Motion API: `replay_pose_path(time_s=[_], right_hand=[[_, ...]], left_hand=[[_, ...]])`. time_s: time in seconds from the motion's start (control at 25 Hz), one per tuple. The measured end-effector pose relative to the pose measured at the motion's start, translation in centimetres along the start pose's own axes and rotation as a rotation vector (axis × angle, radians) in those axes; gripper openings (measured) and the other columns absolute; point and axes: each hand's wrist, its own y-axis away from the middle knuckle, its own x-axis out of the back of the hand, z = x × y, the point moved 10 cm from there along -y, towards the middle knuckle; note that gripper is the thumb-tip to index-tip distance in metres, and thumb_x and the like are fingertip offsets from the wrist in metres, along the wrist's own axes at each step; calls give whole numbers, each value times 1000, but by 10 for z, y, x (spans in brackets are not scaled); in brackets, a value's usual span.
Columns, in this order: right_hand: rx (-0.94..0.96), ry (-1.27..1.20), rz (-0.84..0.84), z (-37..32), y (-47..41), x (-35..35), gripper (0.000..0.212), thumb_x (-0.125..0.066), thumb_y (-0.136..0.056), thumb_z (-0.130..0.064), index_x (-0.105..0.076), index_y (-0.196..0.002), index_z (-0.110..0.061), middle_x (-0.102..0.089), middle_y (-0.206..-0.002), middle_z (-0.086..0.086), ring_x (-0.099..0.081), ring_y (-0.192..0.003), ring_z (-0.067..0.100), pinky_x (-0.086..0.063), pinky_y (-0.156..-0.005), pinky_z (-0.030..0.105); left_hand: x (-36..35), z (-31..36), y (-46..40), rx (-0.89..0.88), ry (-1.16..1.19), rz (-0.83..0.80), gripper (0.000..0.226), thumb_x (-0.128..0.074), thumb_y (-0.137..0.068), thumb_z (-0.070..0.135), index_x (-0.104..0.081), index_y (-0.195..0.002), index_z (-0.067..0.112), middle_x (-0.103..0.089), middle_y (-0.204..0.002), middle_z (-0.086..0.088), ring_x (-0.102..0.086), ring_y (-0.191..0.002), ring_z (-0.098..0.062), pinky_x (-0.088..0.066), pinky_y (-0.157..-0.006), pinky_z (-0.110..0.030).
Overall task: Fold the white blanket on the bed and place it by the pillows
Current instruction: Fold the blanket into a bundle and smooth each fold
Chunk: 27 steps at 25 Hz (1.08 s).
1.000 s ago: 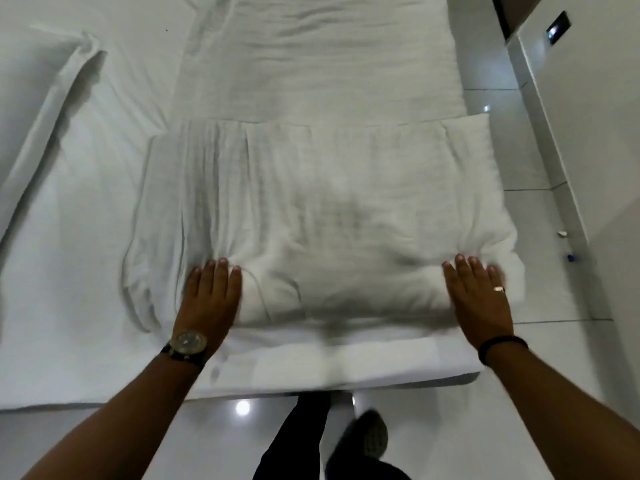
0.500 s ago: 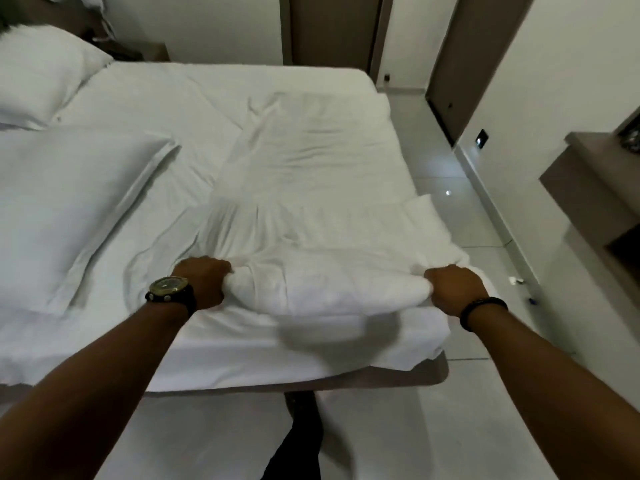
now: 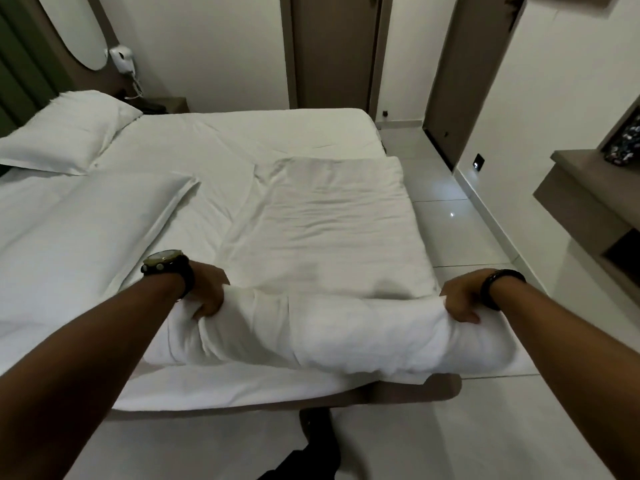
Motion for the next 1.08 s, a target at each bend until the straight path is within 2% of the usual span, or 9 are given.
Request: replay_pose_path(time_s=[0.08,0.16,0.32,0.6,0.72,0.8,0.92,1.0,1.08], right_hand=[[20,-107,151,9,-22,27,36,-60,-49,1,-66,-84,-5,-66,-101,10,-56,-85,27,-48,-56,31],[29,-217,398,21,-45,66,12,-61,-71,-10,-68,-80,-7,-71,-100,12,-60,-83,27,-53,-71,38],[-83,-156,667,32,-94,131,19,-56,-86,-32,-66,-95,-19,-68,-104,9,-64,-95,32,-49,-83,40],[-306,-24,852,44,-200,257,14,-55,-86,-15,-67,-92,-18,-69,-99,11,-55,-105,39,-34,-98,54],[-314,-183,1037,40,-213,285,23,-52,-87,-17,-67,-101,-7,-64,-105,21,-53,-105,44,-38,-95,56],[-147,-358,1039,8,-220,265,43,-45,-89,-35,-62,-121,-11,-58,-125,22,-49,-119,44,-38,-98,56],[61,-447,735,-70,-248,195,66,-35,-93,-60,-35,-148,-24,-25,-160,13,-17,-148,32,-17,-116,54],[94,-413,601,-98,-265,159,75,-27,-91,-70,-20,-153,-29,-5,-165,6,3,-152,26,0,-119,55],[87,-399,604,-100,-275,152,79,-20,-89,-73,-14,-154,-29,4,-165,4,10,-151,24,6,-118,57]], left_hand=[[42,6,-21,-12,-48,133,37,-66,-51,7,-71,-87,8,-71,-88,-7,-67,-89,-28,-51,-63,-27],[81,15,-47,-29,-132,303,28,-64,-62,18,-68,-89,14,-69,-92,-6,-66,-89,-27,-52,-67,-28],[133,14,-109,36,-162,461,16,-58,-76,28,-60,-92,24,-59,-92,-1,-63,-95,-28,-44,-82,-34],[233,11,-247,31,-194,565,25,-61,-77,25,-62,-103,24,-67,-106,-6,-58,-106,-31,-35,-92,-42],[256,17,-291,-7,70,617,42,-56,-85,28,-57,-126,18,-59,-128,-15,-51,-118,-39,-41,-97,-45],[224,42,-306,-113,157,582,64,-40,-85,51,-47,-141,20,-48,-145,-14,-44,-131,-37,-38,-107,-48],[121,62,-304,-138,57,374,79,-19,-88,72,-15,-155,31,-8,-165,-3,-6,-151,-27,-5,-120,-53],[77,54,-291,-110,84,348,81,-8,-87,74,5,-155,32,14,-164,0,17,-150,-22,10,-120,-51],[65,51,-285,-95,59,385,81,-8,-87,74,8,-155,32,17,-164,0,22,-149,-22,11,-120,-50]])
